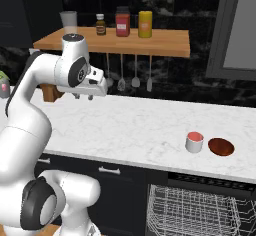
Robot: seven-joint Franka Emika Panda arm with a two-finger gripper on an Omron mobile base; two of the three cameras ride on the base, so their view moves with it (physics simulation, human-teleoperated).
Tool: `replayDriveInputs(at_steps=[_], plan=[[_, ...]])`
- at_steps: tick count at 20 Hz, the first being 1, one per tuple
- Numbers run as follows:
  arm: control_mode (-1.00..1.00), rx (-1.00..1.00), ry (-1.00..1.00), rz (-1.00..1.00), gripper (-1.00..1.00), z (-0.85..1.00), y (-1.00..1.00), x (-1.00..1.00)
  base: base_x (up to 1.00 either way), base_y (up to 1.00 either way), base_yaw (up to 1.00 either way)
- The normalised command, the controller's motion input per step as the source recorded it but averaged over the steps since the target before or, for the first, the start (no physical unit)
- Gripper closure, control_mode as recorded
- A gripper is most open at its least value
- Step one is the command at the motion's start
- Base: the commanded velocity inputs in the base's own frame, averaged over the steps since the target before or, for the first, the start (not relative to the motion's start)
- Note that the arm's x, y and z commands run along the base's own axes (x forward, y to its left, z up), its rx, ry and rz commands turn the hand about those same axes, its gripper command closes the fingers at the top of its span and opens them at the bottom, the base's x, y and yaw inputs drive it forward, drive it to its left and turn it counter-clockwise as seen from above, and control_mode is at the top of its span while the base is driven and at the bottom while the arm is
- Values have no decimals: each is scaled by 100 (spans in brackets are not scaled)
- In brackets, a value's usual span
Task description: Pick up the cup and bowl from the counter, place them in the dishwasher, and close the dishwasher door.
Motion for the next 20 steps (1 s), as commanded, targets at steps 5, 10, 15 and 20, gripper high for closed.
replayDriveInputs(at_steps=[5,10,15,20], plan=[[-100,0,0,0,-100,0,-2,-1,0,0,0],[-100,3,0,-1,-100,0,-23,0,0,0,0],[-100,7,0,-4,-100,0,-31,0,0,0,0],[-100,5,0,-5,-100,0,-30,0,0,0,0]])
